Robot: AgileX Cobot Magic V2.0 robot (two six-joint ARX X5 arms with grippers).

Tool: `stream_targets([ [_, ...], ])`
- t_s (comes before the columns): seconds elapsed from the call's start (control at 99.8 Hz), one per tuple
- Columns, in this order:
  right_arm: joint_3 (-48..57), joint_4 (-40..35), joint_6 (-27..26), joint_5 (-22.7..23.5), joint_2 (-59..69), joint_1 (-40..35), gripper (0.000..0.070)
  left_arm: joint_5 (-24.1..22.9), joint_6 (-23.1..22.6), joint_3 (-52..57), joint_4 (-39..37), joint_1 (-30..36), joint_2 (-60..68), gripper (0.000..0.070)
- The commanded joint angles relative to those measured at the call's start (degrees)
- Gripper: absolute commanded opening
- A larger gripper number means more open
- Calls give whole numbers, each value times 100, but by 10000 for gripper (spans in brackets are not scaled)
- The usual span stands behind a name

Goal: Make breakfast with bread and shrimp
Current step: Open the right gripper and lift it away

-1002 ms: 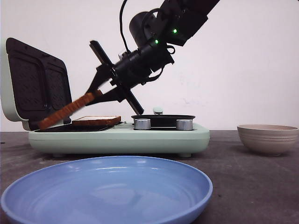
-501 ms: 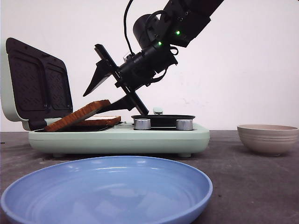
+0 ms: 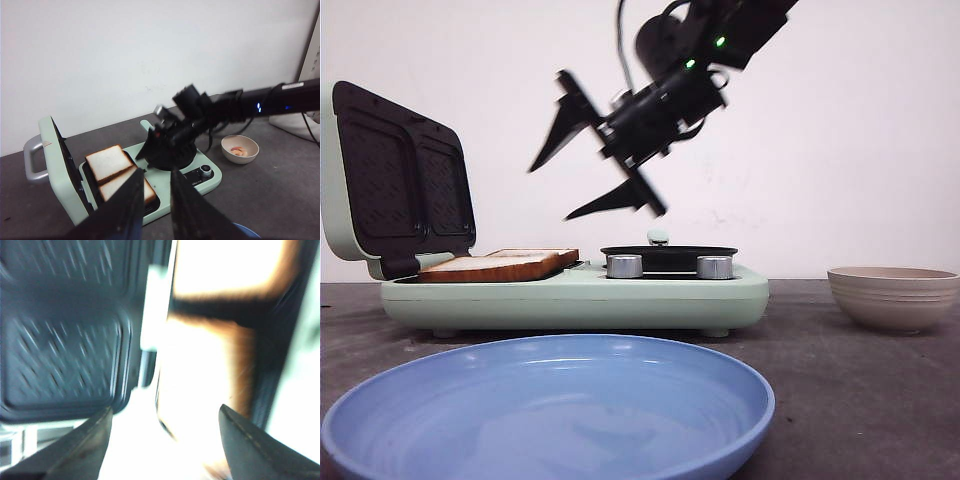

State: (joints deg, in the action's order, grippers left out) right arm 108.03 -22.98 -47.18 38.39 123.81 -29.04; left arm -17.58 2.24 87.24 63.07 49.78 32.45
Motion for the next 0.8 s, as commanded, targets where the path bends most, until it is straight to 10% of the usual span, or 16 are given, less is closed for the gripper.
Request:
stream_targets([
  [0.0, 407, -361, 592, 15, 122, 61, 418, 31, -70, 77, -48, 50, 9, 10],
  [0.14, 1058, -1360, 1473, 13, 85, 229, 384, -11, -66, 77, -52, 50, 9, 10],
  [0.24, 1220, -2181, 2474, -487, -221, 254, 0, -367, 2, 63, -96, 50, 11, 10],
  [0.451, 1211, -2494, 3600, -2479, -1200, -170, 5, -1445, 52, -105, -199, 50, 11, 10],
  [0.792, -367, -293, 4590, -2988, -3263, -828, 4, -1652, 505, -706, -229, 50, 9, 10],
])
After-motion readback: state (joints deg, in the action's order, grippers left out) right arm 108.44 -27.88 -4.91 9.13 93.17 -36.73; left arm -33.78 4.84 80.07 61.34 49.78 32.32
